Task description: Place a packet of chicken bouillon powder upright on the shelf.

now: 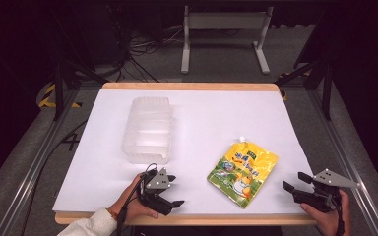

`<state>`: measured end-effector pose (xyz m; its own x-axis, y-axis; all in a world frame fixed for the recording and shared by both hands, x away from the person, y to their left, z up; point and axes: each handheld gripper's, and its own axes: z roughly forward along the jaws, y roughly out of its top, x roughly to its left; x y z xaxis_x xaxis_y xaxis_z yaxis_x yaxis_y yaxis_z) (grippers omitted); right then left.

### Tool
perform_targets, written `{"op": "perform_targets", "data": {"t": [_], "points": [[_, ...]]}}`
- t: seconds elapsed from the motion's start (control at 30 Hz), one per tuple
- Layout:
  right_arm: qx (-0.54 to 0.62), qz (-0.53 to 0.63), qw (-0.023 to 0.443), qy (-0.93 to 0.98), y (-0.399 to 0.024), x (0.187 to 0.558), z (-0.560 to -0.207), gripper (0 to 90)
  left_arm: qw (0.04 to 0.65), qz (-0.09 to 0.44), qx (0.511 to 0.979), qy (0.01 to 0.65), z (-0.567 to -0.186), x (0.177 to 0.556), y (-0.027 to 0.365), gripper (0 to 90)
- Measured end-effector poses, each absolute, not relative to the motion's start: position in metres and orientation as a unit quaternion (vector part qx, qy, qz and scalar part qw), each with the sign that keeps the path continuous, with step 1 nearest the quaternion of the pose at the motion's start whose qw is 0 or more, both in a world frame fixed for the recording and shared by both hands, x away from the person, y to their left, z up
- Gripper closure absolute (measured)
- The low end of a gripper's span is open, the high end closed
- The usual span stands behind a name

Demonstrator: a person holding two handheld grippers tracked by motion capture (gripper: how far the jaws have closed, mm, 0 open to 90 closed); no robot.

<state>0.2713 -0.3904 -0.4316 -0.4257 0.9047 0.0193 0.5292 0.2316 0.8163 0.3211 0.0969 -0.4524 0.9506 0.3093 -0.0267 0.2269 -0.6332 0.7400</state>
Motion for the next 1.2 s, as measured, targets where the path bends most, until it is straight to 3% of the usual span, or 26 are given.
{"op": "perform_targets", "data": {"t": [0.6,0.9,1.2], "points": [[0.475,0.412,0.192,0.754,-0.379,0.289,-0.431,28.1,0.394,0.041,0.908,0.136,-0.45,0.324,0.079,22.1],[0.469,0.417,0.12,0.769,-0.362,0.31,-0.434,24.4,0.398,-0.002,0.907,0.137,-0.452,0.341,0.048,19.7],[0.481,0.434,0.061,0.759,-0.349,0.324,-0.443,24.0,0.392,-0.012,0.911,0.128,-0.453,0.35,0.026,18.8]]}}
